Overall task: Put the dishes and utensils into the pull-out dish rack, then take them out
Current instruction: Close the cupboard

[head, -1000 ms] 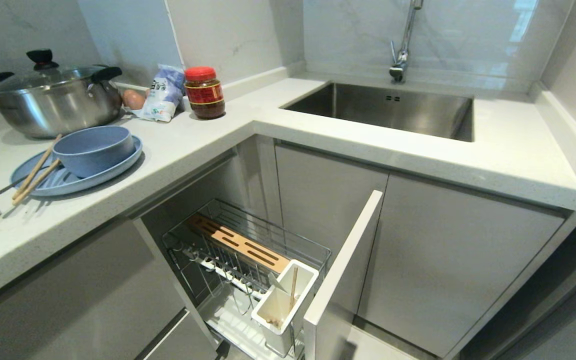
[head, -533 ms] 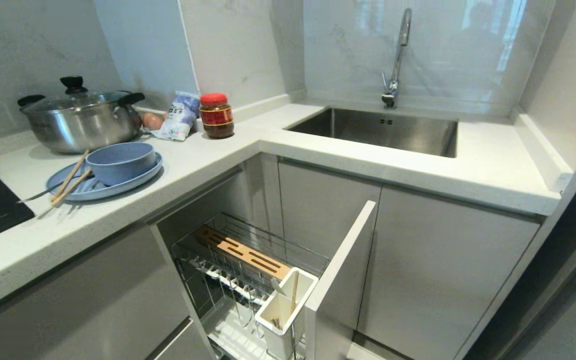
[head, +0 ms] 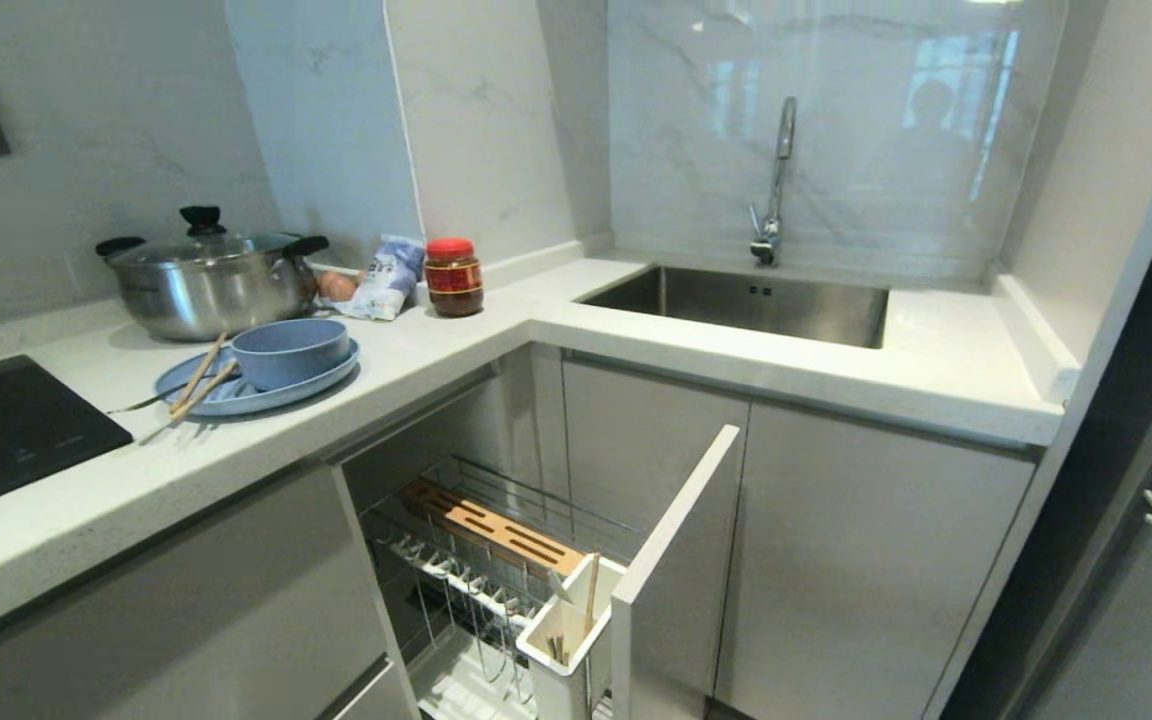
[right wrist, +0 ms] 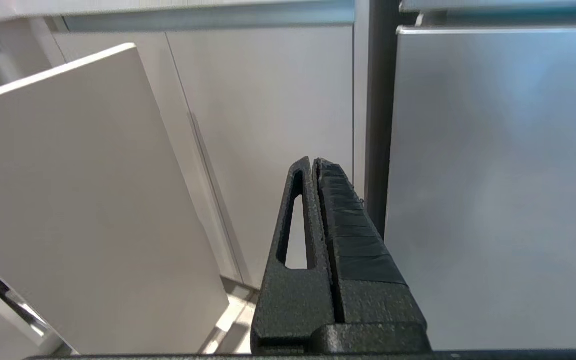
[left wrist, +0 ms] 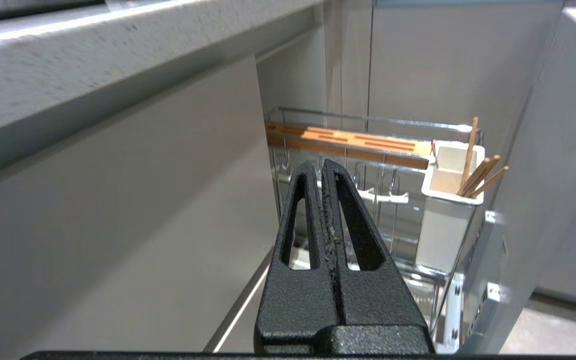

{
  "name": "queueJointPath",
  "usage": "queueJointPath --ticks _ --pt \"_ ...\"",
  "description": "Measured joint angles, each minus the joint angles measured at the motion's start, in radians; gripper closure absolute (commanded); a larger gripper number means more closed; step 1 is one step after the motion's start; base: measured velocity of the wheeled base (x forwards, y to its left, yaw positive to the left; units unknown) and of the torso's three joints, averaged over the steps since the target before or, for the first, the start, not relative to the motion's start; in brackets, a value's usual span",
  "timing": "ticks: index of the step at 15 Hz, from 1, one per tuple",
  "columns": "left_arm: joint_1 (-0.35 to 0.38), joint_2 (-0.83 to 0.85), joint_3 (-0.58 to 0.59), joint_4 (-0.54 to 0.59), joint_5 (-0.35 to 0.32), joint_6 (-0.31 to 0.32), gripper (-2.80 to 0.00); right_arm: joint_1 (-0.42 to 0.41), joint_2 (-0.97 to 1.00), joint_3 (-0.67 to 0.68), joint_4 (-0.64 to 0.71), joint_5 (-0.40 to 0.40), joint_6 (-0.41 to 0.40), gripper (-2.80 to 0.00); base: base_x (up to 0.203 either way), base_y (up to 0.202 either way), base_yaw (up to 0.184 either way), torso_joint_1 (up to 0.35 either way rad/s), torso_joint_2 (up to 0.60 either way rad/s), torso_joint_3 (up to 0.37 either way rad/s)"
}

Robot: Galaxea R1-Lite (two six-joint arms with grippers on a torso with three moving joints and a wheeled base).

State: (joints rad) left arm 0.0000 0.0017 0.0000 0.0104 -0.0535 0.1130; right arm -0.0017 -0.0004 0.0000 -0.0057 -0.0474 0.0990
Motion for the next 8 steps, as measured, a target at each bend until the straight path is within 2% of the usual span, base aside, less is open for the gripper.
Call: queueJointPath --ticks 5,8 --pt "0.000 0.000 0.000 0.000 0.000 0.000 0.00 0.000 0.000 0.000 0.000 0.000 0.000 0.00 0.000 0.000 0.000 0.003 0.00 0.191" --pt "0.000 0.000 0.000 0.004 0.000 -0.001 0.00 0.000 0.000 0.000 0.000 0.000 0.000 0.00 0.000 0.000 0.000 0.001 0.00 0.053"
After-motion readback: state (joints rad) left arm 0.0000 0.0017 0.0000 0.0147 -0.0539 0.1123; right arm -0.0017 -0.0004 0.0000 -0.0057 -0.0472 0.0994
